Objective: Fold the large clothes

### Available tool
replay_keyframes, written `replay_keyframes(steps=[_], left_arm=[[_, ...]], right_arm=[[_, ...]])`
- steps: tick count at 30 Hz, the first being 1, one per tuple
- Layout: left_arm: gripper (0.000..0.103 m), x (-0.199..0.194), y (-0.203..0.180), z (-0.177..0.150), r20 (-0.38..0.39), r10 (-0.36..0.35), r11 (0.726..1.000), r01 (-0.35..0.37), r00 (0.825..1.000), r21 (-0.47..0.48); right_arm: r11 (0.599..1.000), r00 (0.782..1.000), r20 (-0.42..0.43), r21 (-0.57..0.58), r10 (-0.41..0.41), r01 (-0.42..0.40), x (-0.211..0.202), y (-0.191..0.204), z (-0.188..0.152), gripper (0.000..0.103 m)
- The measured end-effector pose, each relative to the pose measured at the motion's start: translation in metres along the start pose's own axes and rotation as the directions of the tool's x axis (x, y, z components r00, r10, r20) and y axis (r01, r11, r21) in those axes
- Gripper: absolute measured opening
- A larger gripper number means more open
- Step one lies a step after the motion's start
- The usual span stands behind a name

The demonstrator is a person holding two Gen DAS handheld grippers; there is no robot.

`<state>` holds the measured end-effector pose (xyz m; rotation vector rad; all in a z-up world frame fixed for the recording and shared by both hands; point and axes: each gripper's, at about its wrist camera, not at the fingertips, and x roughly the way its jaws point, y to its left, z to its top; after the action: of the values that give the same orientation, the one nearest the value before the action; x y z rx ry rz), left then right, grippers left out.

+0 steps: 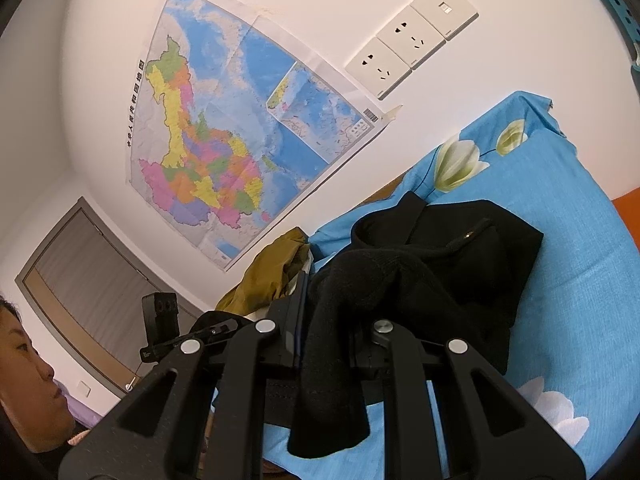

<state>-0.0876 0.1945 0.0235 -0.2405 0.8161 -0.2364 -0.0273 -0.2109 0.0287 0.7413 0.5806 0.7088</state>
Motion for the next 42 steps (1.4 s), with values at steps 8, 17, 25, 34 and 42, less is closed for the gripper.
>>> replay_keyframes(steps=[8, 17, 25, 34, 42], left_arm=[[0.016, 0.0, 0.0, 0.001, -0.003, 0.004, 1.0, -0.004, 1.0, 0.001], [0.017, 0.006, 0.007, 0.01, -0.018, 0.005, 1.0, -0.005, 1.0, -0.021], [0.017, 0.022, 0.026, 0.035, -0.051, -0.01, 0.997, 0.005, 0.999, -0.079], [0.018, 0.054, 0.055, 0.059, -0.116, -0.001, 0.986, -0.019, 0.993, -0.168], [0.022, 0.095, 0.088, 0.072, -0.202, -0.001, 0.963, -0.054, 0.979, -0.264]], right_arm=[[1.0, 1.0, -0.001, 0.011, -0.003, 0.003, 0.003, -0.003, 0.003, 0.015], [0.999, 1.0, -0.015, 0.034, -0.021, 0.022, 0.014, -0.012, 0.014, 0.016], [0.996, 0.998, -0.043, 0.067, -0.056, 0.058, 0.031, -0.028, 0.03, 0.017], [0.983, 0.988, -0.106, 0.136, -0.112, 0.126, 0.068, -0.057, 0.056, 0.02], [0.963, 0.975, -0.17, 0.201, -0.146, 0.179, 0.107, -0.083, 0.073, 0.028]])
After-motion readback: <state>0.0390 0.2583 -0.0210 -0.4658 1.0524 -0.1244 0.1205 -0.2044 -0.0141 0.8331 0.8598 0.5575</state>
